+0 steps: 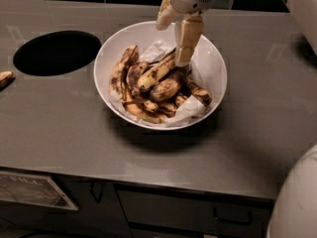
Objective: Pick banana from white bowl
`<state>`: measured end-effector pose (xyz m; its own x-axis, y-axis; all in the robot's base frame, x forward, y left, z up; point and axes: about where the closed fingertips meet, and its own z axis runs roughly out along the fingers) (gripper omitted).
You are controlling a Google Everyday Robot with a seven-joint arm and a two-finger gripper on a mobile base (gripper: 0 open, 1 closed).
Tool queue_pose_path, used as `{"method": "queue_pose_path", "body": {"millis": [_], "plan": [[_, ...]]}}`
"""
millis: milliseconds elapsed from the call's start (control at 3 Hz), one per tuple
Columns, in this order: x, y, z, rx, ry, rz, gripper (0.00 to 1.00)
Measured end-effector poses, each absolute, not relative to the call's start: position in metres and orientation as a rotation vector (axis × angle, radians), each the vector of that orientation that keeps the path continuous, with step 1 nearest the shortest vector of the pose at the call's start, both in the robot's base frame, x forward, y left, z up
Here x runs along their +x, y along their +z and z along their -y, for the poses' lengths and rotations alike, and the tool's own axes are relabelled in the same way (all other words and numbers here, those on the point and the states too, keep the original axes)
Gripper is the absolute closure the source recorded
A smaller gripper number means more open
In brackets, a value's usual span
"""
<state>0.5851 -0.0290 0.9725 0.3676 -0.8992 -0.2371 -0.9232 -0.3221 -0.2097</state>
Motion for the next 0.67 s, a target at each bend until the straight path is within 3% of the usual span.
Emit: {"method": "queue_pose_path", "body": {"millis": [667], "plan": [[0.5963,0.9692,0.0217,-2.346,0.119,-1.58,0.31]]}}
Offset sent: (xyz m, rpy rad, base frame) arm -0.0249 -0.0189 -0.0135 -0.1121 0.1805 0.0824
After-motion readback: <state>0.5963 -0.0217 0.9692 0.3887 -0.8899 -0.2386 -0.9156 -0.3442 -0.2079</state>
